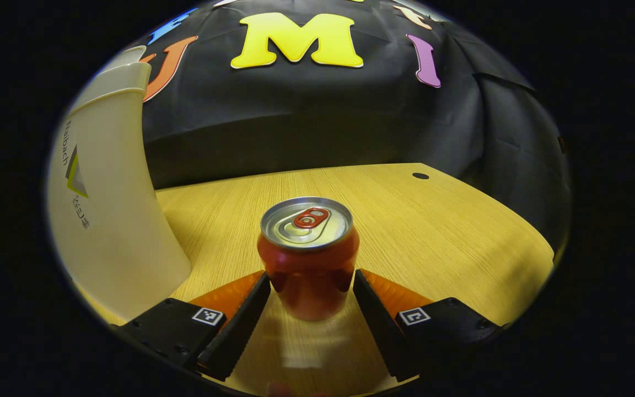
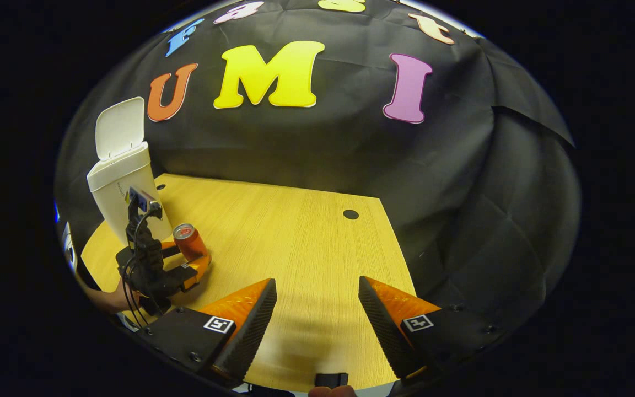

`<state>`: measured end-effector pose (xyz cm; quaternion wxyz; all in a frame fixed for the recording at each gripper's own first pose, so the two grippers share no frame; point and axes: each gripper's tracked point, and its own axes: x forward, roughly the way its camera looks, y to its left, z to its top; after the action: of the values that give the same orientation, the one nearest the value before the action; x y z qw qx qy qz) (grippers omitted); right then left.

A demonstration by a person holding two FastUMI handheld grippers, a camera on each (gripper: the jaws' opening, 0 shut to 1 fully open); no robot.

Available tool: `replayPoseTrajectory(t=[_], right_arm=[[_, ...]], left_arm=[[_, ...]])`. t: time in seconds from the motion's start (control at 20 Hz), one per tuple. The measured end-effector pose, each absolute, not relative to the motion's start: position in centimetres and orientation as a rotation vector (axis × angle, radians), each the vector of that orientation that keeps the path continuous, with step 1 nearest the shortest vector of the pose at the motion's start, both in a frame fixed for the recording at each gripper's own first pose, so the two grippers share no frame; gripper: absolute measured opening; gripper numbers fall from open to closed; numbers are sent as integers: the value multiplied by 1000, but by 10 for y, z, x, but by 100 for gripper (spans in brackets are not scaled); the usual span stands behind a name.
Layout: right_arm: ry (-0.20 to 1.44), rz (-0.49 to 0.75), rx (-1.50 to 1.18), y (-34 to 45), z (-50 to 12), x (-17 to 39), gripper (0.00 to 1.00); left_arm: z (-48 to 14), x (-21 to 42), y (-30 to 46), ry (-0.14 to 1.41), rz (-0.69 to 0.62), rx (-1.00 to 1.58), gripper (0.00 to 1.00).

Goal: Press the lid of the desktop garbage bin to open it, pick up the crumpled paper on the desktop and throw it into the bin, then pick up the pop can on the desktop and drop it into the bin, and finally close the garbage bin lid.

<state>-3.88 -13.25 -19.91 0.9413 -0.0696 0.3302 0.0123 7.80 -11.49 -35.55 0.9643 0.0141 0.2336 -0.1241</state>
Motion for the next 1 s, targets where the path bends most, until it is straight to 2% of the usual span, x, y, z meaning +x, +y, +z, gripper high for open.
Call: replayPoseTrajectory(t=[0.05, 0.15, 0.4, 0.65, 0.8, 1.0], right_arm=[[678, 31, -140, -130, -200, -40, 95], [686, 35, -134, -128, -202, -43, 95], [671, 34, -126, -122, -195, -47, 95], [608, 50, -80, -104, -178, -47, 95], [565, 73, -55, -90, -170, -44, 94], [520, 114, -21, -65, -157, -31, 94]], left_arm=[[-357, 79, -114, 481, -250, 23, 98], [-356, 80, -114, 484, -255, 15, 87], [-326, 72, -117, 441, -279, 4, 86], [-227, 67, -110, 320, -278, 25, 85], [-161, 72, -92, 245, -218, 7, 85], [-82, 89, -35, 153, -71, -14, 85]])
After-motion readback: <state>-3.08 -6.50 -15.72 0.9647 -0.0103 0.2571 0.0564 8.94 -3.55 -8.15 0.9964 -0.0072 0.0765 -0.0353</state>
